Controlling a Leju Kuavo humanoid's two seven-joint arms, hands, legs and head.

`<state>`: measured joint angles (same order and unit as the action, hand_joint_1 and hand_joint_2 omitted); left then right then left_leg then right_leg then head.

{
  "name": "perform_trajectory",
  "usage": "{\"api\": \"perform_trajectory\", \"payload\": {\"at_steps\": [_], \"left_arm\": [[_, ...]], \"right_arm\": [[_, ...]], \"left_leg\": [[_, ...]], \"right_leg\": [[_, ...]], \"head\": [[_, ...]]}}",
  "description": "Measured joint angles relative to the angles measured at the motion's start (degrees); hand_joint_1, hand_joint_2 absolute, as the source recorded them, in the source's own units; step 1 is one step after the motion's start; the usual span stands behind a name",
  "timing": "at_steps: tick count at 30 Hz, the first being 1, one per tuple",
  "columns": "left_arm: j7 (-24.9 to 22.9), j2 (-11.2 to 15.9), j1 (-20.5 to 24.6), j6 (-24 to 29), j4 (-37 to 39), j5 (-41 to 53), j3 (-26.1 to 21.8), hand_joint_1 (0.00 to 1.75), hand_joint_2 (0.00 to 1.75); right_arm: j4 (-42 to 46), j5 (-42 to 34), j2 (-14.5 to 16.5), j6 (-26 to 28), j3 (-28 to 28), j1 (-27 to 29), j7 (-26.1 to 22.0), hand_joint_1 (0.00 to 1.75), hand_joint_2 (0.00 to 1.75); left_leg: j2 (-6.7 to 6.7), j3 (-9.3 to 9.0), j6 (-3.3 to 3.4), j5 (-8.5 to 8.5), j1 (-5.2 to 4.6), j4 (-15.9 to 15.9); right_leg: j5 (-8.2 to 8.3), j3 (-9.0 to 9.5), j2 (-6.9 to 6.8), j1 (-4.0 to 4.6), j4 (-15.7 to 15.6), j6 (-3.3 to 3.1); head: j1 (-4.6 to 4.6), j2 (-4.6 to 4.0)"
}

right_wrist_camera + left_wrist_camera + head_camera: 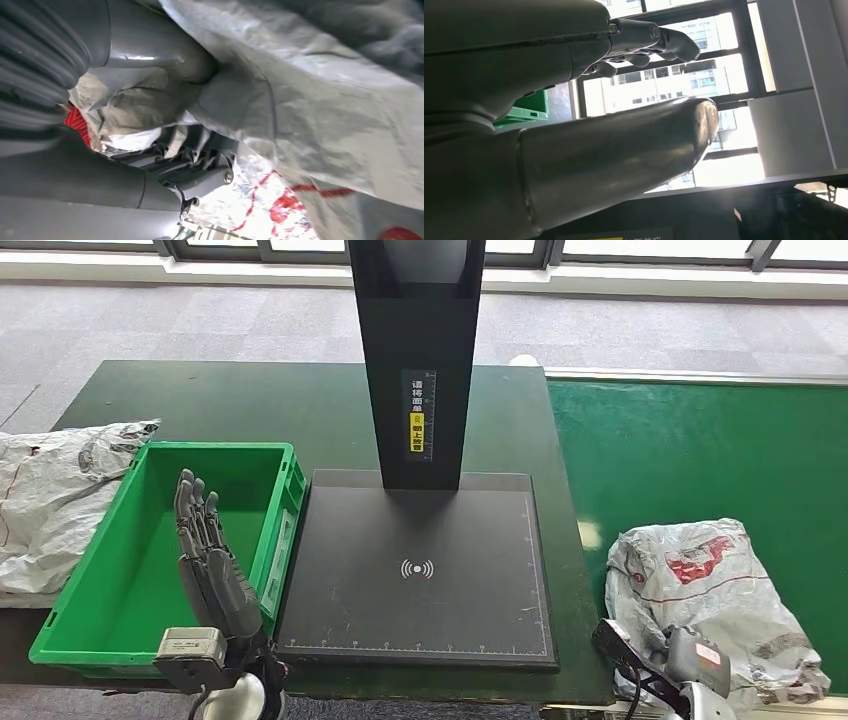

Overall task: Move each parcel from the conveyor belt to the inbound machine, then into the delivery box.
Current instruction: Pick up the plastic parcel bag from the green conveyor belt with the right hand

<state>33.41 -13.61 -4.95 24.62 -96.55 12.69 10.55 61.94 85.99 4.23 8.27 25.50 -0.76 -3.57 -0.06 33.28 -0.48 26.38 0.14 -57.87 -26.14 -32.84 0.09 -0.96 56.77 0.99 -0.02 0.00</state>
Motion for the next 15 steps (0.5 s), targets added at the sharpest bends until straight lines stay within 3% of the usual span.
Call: {"api": "perform_trajectory", "payload": {"at_steps": [15], "left_arm": [[-0.9,-0.4,0.6,-1.2,0.7,1.1,0.0,0.00,0.00]], "right_arm": [[4.4,-0.5,2.7,-2.0,-5.1,2.8,1.4,1.75,1.75]], "left_leg": [[-0.01,0.02,-0.02,0.04,0.01,0.0]], "right_leg": [[-0.04,0.01,-0.02,0.00,0.0,-0.02]], "head": [[0.00,0.00]]}}
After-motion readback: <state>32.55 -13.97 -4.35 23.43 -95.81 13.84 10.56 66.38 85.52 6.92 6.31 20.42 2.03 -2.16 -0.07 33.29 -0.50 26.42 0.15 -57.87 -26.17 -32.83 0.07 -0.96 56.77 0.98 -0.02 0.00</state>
